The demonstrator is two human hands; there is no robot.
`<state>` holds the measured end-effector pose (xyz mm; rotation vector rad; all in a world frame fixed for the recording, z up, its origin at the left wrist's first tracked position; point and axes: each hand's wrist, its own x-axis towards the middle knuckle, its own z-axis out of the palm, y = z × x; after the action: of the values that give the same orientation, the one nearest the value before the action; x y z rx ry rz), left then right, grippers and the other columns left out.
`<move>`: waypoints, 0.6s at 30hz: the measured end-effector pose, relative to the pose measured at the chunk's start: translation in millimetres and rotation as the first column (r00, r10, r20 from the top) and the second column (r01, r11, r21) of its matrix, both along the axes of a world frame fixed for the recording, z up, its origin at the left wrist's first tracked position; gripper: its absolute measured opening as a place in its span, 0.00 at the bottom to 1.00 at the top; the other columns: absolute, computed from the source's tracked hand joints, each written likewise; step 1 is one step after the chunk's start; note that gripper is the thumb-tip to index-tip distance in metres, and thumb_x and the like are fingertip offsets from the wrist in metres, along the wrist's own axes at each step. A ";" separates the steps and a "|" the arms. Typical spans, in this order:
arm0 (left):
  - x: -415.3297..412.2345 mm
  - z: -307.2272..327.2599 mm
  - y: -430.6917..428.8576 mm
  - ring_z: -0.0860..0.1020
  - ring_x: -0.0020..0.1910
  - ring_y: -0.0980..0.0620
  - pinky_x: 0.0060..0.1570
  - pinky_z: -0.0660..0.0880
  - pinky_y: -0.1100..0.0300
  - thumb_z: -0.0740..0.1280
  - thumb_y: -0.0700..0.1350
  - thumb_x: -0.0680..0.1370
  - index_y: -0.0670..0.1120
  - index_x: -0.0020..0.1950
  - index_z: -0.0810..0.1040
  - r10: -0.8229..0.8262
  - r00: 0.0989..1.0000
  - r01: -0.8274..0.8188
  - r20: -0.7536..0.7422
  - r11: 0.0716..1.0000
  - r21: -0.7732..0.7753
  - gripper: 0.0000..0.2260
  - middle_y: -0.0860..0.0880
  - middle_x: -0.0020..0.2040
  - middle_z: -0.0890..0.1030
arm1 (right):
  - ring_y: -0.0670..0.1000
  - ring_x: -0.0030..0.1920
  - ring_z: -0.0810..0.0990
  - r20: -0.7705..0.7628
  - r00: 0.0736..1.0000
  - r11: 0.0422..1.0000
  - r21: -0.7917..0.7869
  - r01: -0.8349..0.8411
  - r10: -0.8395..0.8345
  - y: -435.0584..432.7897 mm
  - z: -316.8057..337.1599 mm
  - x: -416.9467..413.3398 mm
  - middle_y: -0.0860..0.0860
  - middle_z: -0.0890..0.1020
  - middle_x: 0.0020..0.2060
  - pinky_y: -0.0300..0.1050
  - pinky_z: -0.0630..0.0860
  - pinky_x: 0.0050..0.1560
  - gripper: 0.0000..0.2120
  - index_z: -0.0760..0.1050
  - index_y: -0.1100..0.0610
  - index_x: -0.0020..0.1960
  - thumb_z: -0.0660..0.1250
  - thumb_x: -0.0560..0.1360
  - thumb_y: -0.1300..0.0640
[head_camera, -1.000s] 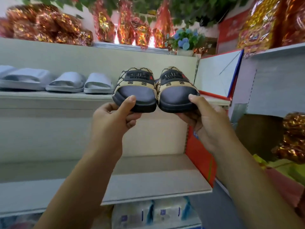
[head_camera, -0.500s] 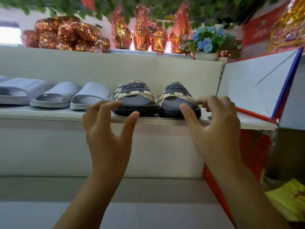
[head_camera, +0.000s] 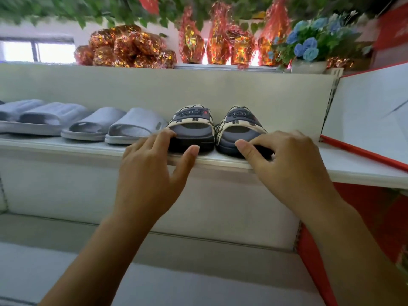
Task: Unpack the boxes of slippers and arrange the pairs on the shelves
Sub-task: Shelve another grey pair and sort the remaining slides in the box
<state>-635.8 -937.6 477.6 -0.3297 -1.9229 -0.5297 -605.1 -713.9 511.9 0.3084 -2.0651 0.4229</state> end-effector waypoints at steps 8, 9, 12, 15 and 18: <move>0.6 0.7 3.1 0.76 0.63 0.42 0.64 0.66 0.50 0.53 0.64 0.82 0.43 0.66 0.74 0.087 0.991 -0.082 0.103 0.996 -0.047 0.28 0.44 0.63 0.82 | 0.53 0.45 0.76 0.039 0.999 0.999 0.053 0.001 -0.003 2.4 0.2 -3.5 0.49 0.82 0.39 0.50 0.76 0.45 0.23 0.83 0.50 0.47 0.58 0.78 0.35; 2.4 2.5 2.5 0.75 0.65 0.42 0.66 0.66 0.50 0.53 0.65 0.81 0.43 0.68 0.73 0.075 0.988 -0.069 0.132 0.996 -0.053 0.29 0.44 0.65 0.80 | 0.53 0.46 0.77 0.029 0.999 0.999 0.043 -0.016 0.015 3.8 -1.2 -2.2 0.49 0.83 0.41 0.51 0.76 0.46 0.21 0.83 0.51 0.48 0.60 0.79 0.36; 9.1 2.6 -3.8 0.71 0.72 0.45 0.72 0.65 0.49 0.56 0.64 0.81 0.44 0.75 0.70 0.000 0.986 0.008 0.164 0.999 -0.047 0.31 0.45 0.73 0.75 | 0.51 0.53 0.79 -0.017 0.994 0.994 -0.001 -0.109 0.109 5.4 -6.4 5.2 0.49 0.84 0.51 0.49 0.77 0.54 0.20 0.82 0.53 0.56 0.64 0.78 0.39; 28.2 -10.0 -6.7 0.73 0.71 0.49 0.69 0.72 0.47 0.65 0.58 0.80 0.45 0.73 0.74 -0.127 0.992 0.128 0.025 0.991 -0.041 0.25 0.48 0.72 0.76 | 0.47 0.61 0.79 -0.054 0.972 0.973 -0.015 -0.230 0.228 3.5 -14.9 23.1 0.47 0.83 0.58 0.44 0.75 0.62 0.20 0.80 0.54 0.62 0.65 0.78 0.43; 55.0 -32.7 -6.9 0.75 0.68 0.50 0.65 0.75 0.47 0.70 0.53 0.79 0.45 0.69 0.78 -0.170 0.985 0.167 -0.042 0.984 -0.056 0.21 0.50 0.70 0.78 | 0.45 0.64 0.78 -0.099 0.941 0.945 0.004 -0.326 0.324 1.4 -34.7 40.7 0.47 0.82 0.60 0.40 0.73 0.65 0.18 0.79 0.55 0.64 0.67 0.78 0.48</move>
<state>-580.8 -944.5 444.9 -0.5375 -1.8763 -0.5783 -564.4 -712.5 477.2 0.6560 -1.9167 0.6073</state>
